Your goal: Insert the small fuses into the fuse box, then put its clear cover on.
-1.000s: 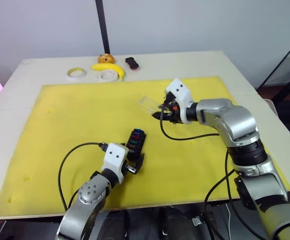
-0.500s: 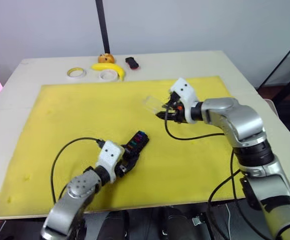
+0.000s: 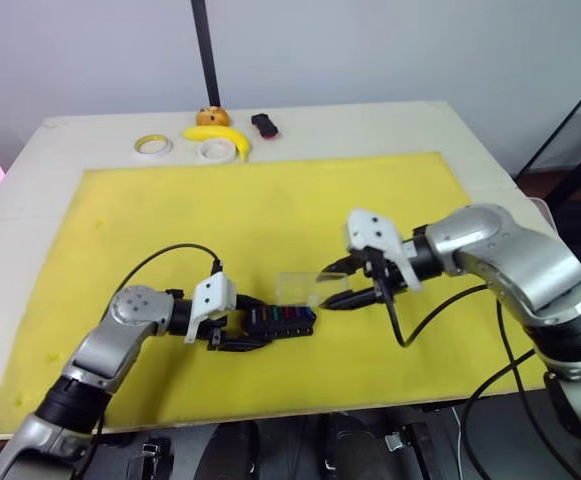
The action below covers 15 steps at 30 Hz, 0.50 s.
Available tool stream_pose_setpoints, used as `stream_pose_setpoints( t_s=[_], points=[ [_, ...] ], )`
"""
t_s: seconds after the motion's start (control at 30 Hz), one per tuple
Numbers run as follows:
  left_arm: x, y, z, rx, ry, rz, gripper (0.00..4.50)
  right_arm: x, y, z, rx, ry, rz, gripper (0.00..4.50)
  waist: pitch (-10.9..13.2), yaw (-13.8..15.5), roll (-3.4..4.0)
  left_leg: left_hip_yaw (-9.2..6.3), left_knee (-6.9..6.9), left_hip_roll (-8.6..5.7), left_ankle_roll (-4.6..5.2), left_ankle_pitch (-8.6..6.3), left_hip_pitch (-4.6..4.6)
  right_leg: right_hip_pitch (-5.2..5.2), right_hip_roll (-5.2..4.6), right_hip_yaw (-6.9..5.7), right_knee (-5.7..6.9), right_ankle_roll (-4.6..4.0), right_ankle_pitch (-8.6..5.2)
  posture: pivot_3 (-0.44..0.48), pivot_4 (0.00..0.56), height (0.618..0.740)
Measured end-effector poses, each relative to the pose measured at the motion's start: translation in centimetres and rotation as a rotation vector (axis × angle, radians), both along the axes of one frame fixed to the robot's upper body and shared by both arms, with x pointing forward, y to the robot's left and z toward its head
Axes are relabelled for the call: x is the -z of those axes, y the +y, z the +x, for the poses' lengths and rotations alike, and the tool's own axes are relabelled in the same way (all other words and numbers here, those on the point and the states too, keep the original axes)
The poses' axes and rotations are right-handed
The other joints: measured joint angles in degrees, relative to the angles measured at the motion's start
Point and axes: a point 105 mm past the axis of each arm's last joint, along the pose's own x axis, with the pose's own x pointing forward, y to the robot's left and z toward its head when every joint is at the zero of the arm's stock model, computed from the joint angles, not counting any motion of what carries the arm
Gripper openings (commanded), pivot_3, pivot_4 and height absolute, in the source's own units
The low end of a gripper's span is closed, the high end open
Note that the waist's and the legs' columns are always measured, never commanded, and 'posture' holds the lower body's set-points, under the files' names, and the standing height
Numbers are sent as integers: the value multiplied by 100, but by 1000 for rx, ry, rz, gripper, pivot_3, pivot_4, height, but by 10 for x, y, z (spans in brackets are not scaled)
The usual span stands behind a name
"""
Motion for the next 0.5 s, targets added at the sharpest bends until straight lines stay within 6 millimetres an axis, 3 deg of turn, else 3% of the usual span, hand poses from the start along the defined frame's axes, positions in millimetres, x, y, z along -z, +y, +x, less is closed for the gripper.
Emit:
stream_pose_setpoints(
  t_s=[0.17, 0.5],
  points=[
    [4, -6, 6, 37, -15, -12, 2560, 21, 22, -4, -11, 3, -20, 1719, -1, 9, -1, 0, 6, -1, 0, 0, 0, 1, -3, 0, 4, 5, 3, 0, 150, 740],
    [5, -8, 7, 48, -42, -9, 2560, 31, 25, 3, 37, -33, -61, 1719, -1, 24, -1, -1, 6, -5, 0, 0, 1, 4, -10, -1, 3, 7, 4, 0, 150, 740]
  ],
)
